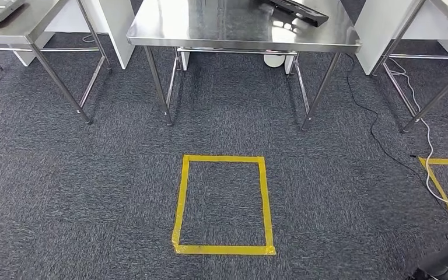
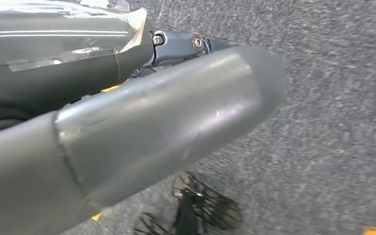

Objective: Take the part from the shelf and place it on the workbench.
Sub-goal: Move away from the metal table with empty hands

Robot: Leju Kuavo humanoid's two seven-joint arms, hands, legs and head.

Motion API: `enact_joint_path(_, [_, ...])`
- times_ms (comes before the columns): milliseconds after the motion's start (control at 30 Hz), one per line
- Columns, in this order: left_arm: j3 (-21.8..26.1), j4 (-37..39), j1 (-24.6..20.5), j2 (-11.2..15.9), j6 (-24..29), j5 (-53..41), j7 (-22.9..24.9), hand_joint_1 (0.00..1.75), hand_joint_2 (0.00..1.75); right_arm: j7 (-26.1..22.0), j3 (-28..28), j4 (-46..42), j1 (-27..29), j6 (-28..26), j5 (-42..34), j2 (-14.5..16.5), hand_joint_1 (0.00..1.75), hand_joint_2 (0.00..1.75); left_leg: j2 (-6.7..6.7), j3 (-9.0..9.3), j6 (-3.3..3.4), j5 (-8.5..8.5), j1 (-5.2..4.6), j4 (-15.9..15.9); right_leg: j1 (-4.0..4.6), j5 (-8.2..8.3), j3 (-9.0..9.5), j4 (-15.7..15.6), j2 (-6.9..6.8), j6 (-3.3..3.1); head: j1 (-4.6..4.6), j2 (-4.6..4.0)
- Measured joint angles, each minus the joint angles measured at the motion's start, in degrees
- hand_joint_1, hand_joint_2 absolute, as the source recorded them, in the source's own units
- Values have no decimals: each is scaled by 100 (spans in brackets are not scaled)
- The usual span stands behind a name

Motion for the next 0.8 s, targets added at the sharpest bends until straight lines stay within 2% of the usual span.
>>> enact_joint_path(33, [-6,0,-1,-3,0,-5,6,0,0,-2,-23,0,14,7,-36,0,0,0,7,-109,-34,78,11,31,-32,166,229,-212,1,89,-1,0])
enact_joint_path(67, [-17,-1,0,3,1,-9,12,0,0,-7,-42,0,24,27,-84,1,0,0,8,-210,-74,144,13,76,-61,219,543,-603,10,143,6,0])
enact_joint_path(100, [-32,-2,1,7,2,-14,17,0,0,-14,-58,-1,36,56,-137,2,0,0,7,-300,-114,202,11,125,-59,158,874,-1074,24,137,5,0])
enact_joint_path(133, [-47,-2,-2,13,2,-18,19,0,0,-25,-73,-1,51,92,-191,3,0,0,4,-362,-151,261,0,167,-53,34,1119,-1474,40,94,1,0])
enact_joint_path(167, [-61,-3,-4,22,1,-22,19,0,0,-40,-86,-1,69,125,-229,7,0,0,0,-401,-176,318,-11,187,-32,-91,1253,-1727,55,38,-5,0])
enact_joint_path(200, [-69,-2,-3,26,-3,-30,19,0,0,-58,-100,-1,89,151,-251,9,0,0,-3,-424,-196,376,-9,191,-9,-143,1270,-1819,59,-26,-17,0])
enact_joint_path(233, [-73,-2,2,35,-6,-39,17,0,0,-74,-111,1,104,168,-266,12,0,0,-8,-450,-217,405,4,199,-27,-131,1218,-1803,54,-84,-23,0])
enact_joint_path(267, [-77,-2,12,44,-9,-52,13,0,0,-87,-120,1,116,180,-271,15,0,0,-15,-481,-236,332,22,244,-33,-93,1169,-1783,44,-146,-30,0])
enact_joint_path(300, [-81,-1,23,47,-9,-68,9,0,0,-96,-126,2,115,189,-275,16,0,0,-23,-528,-257,143,38,370,-40,-42,1113,-1774,33,-221,-33,0])
enact_joint_path(333, [-86,0,30,49,-9,-87,4,0,0,-99,-127,4,109,191,-278,18,0,0,-31,-595,-275,-155,49,615,-38,21,1046,-1771,23,-290,-40,0])
enact_joint_path(367, [-92,1,31,48,-8,-103,2,0,0,-101,-128,10,102,193,-278,20,0,0,-37,-673,-286,-479,50,955,-14,88,973,-1769,16,-339,-46,0])
enact_joint_path(400, [-96,2,30,47,-7,-115,3,0,0,-101,-128,19,94,193,-278,22,0,0,-41,-751,-290,-720,50,1342,8,156,895,-1765,9,-370,-49,0])
enact_joint_path(433, [-99,2,29,46,-6,-123,5,0,0,-99,-128,29,90,194,-279,24,0,0,-42,-799,-286,-824,50,1684,32,221,816,-1761,4,-383,-52,0])
enact_joint_path(467, [-100,2,28,46,-5,-125,8,0,0,-99,-128,38,89,195,-279,25,0,0,-42,-784,-268,-777,47,1882,55,279,744,-1757,0,-386,-51,0])
enact_joint_path(500, [-100,2,29,46,-4,-126,11,0,0,-99,-128,44,89,195,-279,26,0,0,-44,-684,-234,-643,40,1901,78,336,684,-1755,-2,-386,-53,0])
enact_joint_path(533, [-101,2,28,46,-4,-126,14,0,0,-99,-127,47,88,195,-279,27,0,0,-49,-474,-179,-493,25,1701,99,391,633,-1754,-1,-383,-53,0])
enact_joint_path(567, [-102,1,25,54,-3,-127,15,0,0,-99,-127,48,86,195,-279,29,0,0,-60,-171,-102,-401,-6,1336,109,440,594,-1752,-2,-375,-51,0])
enact_joint_path(633, [-116,0,17,67,-2,-129,15,0,0,-99,-126,49,75,195,-279,31,0,0,-71,386,26,-407,-74,550,133,519,537,-1745,-10,-333,-48,0])
enact_joint_path(667, [-126,-1,14,75,-1,-131,15,0,0,-100,-126,50,67,195,-279,32,0,0,-72,532,63,-455,-105,311,133,551,514,-1742,-19,-302,-51,0])
enact_joint_path(733, [-146,1,10,78,1,-133,16,0,0,-101,-125,50,54,195,-279,34,0,0,-63,582,82,-474,-110,97,142,607,457,-1728,-39,-231,-60,0])
enact_joint_path(767, [-154,1,10,74,3,-133,20,0,0,-101,-125,51,48,195,-279,33,0,0,-58,575,96,-447,-97,30,143,591,402,-1684,-39,-208,-66,0])
enact_joint_path(800, [-164,2,12,70,5,-134,27,0,0,-102,-125,55,40,195,-279,31,0,0,-53,554,112,-406,-79,-27,147,510,319,-1553,-33,-196,-59,0])
